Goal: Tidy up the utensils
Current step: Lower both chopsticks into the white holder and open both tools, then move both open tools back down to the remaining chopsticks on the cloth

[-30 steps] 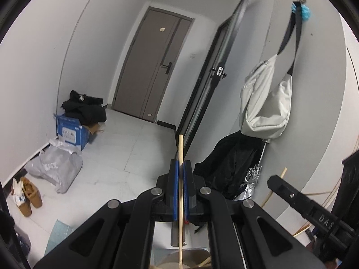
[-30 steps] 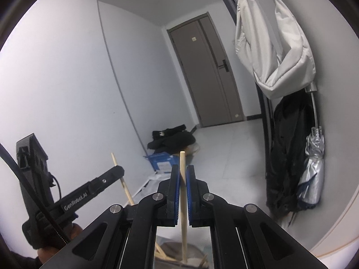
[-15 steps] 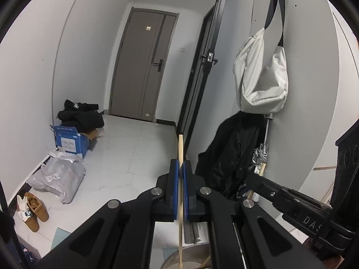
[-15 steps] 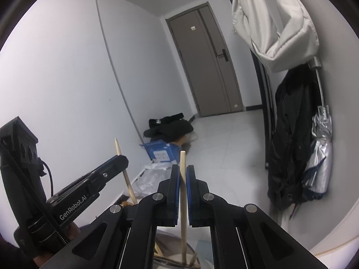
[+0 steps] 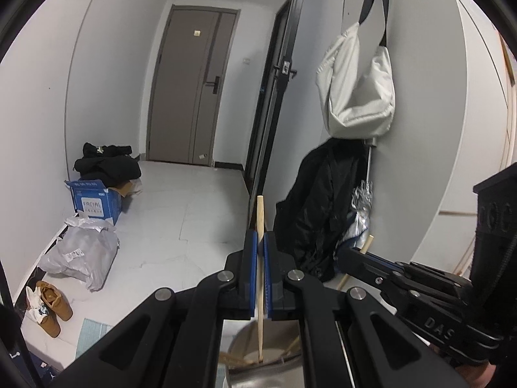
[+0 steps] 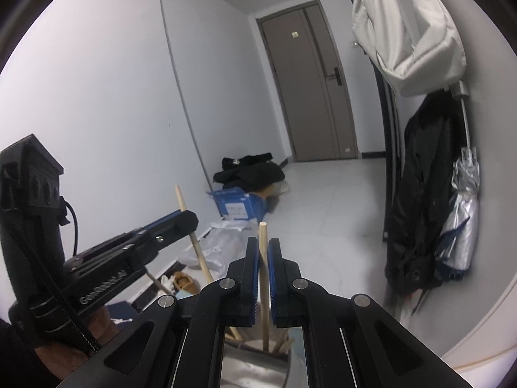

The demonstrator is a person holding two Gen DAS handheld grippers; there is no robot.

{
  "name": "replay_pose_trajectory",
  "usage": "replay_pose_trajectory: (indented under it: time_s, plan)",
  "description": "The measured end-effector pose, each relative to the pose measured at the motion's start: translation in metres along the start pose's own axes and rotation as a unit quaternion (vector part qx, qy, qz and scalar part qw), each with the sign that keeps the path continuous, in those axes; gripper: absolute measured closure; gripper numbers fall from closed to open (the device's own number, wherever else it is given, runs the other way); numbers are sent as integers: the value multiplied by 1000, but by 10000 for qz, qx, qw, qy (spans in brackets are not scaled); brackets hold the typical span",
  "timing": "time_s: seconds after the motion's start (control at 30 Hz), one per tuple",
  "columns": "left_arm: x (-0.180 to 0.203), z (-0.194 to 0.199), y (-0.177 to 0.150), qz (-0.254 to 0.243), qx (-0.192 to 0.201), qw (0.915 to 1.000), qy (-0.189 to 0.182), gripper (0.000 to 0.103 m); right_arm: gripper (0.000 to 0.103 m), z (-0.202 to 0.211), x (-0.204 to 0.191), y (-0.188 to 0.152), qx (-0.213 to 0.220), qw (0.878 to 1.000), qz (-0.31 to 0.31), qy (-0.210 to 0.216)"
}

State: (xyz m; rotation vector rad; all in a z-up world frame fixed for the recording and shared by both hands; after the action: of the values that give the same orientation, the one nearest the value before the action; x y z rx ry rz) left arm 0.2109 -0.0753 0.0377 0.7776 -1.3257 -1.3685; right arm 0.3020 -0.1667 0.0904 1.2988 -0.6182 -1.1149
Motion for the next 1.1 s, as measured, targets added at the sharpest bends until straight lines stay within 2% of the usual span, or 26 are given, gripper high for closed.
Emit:
replay_pose_trajectory:
  time_s: [0.33,0.43,0.53,0.63,0.73,0.8,0.87,0.97,1.03,1.1]
  plan:
    - [3,4,-20,108,-630,9977,-243,102,96,-9,1,-34,-677,9975,-169,119]
    - [-3,7,-22,333,-781,9960,-285,102,95,-13,-1,-41,-889,9958,-148,163]
    - [-9,8,-26,755,-1159,9887,-577,100,94,-9,-4,-45,-965,9951,-150,169]
    - [-13,12,-27,855,-1319,9864,-476,97,90,-2,-6,-47,-1028,9943,-245,139]
    - [-19,24,-21,945,-1290,9866,-314,88,79,8,-7,-48,-1017,9945,-246,44]
    - [-22,34,-16,974,-1194,9878,-205,65,75,19,-9,-48,-961,9952,-182,-23]
    - [-25,43,-12,992,-1132,9885,-132,53,73,28,-13,-46,-896,9958,-151,-65]
    - [-22,54,-7,984,-1103,9890,-4,51,62,46,-20,-41,-749,9970,-119,-135]
    - [-19,65,-4,962,-1046,9898,123,45,59,58,-26,-37,-627,9978,-85,-183]
    - [-18,76,-1,918,-926,9911,280,34,54,67,-33,-34,-533,9984,-72,-199]
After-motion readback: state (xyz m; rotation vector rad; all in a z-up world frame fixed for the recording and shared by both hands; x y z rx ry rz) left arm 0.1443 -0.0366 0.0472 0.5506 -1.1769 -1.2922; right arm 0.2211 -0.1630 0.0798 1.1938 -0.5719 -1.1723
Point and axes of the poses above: each gripper's, at about its wrist camera, not at the fingertips, and z roughly against the way its jaws point, x to its right, y to its top, the point moved 5 cm from there along -z, roughly the way its jaws point, and after that the axes turned 12 degrees about x, right-handed, at the moved point
